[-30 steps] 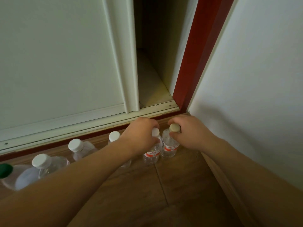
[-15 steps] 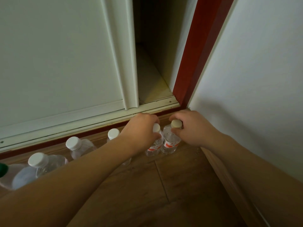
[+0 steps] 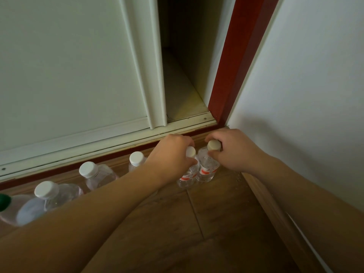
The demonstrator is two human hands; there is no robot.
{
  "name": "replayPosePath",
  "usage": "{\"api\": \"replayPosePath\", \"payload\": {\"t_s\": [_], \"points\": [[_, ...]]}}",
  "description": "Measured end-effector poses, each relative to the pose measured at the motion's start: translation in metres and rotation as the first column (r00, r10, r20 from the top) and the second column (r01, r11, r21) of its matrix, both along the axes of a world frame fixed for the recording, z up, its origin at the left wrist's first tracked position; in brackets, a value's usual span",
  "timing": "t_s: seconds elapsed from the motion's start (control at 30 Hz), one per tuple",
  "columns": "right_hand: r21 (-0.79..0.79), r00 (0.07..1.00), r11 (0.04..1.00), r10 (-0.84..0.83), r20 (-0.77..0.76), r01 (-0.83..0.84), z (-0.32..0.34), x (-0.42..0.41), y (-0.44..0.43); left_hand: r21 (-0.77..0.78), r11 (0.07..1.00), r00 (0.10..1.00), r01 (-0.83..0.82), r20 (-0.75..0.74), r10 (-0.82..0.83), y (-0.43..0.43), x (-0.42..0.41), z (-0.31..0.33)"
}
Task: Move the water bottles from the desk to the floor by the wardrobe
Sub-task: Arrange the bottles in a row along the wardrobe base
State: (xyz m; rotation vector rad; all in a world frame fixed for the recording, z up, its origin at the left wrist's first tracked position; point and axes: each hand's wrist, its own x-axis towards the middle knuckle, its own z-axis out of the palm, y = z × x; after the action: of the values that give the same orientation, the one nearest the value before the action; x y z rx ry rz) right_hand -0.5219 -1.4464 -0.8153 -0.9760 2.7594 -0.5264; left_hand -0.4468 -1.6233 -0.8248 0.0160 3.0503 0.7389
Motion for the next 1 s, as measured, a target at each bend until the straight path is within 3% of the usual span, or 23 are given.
{"api": "replayPosePath", "payload": {"t_s": [1.0], "points": [[-0.048, 0.999, 0.998, -0.047, -0.001, 0.047, -0.0051, -0.0014, 0.0026, 0.001, 1.000, 1.000, 0.003, -0.008, -0.003, 0.0028, -0.0012, -0.0016]]}}
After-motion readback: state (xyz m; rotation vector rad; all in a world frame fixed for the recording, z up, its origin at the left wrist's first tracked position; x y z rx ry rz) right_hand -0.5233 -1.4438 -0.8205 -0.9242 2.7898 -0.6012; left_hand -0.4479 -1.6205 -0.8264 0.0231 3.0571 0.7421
